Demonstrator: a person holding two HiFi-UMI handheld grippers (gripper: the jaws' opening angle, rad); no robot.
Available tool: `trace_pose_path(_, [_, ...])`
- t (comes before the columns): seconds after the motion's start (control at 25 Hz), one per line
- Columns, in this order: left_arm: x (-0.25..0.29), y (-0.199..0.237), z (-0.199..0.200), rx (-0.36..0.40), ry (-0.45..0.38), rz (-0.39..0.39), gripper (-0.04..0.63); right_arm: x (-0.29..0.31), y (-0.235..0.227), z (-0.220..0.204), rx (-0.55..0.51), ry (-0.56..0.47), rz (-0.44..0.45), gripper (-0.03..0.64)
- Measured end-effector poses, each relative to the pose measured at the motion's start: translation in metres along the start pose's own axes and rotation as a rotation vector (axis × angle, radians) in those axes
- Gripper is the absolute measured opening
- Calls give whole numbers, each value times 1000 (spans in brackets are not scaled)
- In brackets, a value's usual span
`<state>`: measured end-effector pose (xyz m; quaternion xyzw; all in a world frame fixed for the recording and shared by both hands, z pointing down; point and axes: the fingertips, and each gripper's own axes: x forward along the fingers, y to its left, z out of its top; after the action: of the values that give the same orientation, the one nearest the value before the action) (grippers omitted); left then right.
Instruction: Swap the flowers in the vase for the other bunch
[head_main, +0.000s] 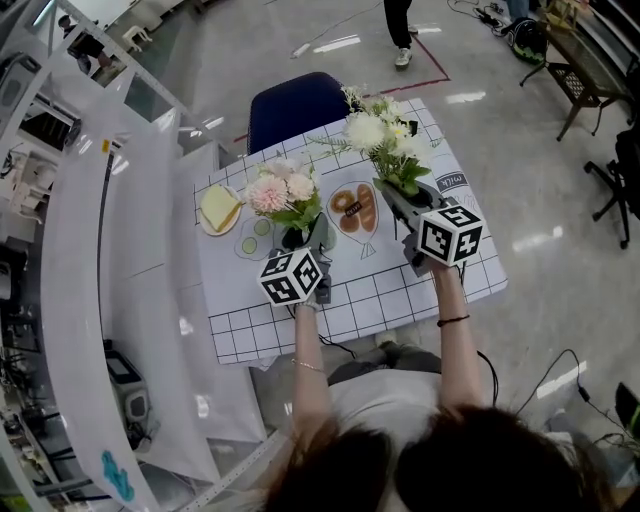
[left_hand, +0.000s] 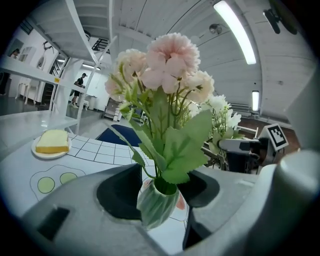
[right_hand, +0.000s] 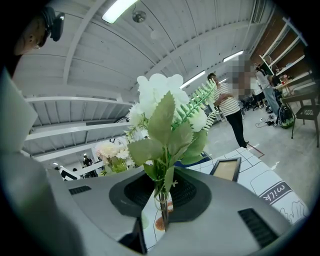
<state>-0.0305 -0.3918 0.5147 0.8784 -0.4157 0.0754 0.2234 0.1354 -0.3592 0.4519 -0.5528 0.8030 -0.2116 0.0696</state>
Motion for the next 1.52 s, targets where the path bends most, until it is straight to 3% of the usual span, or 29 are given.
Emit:
trace_pose_path(0.28, [1,0,3,36,-8,12,195,1,-3,-1,9,-1,-4,71])
trace_pose_path(0.64, [-1,-2,8,64,-37,23,130,0,-2,-2,7,2,-4,72])
trace_pose_path(1.52, [-19,-10,38,110,-86,6,109,-3,12,0,3,-20,4,71])
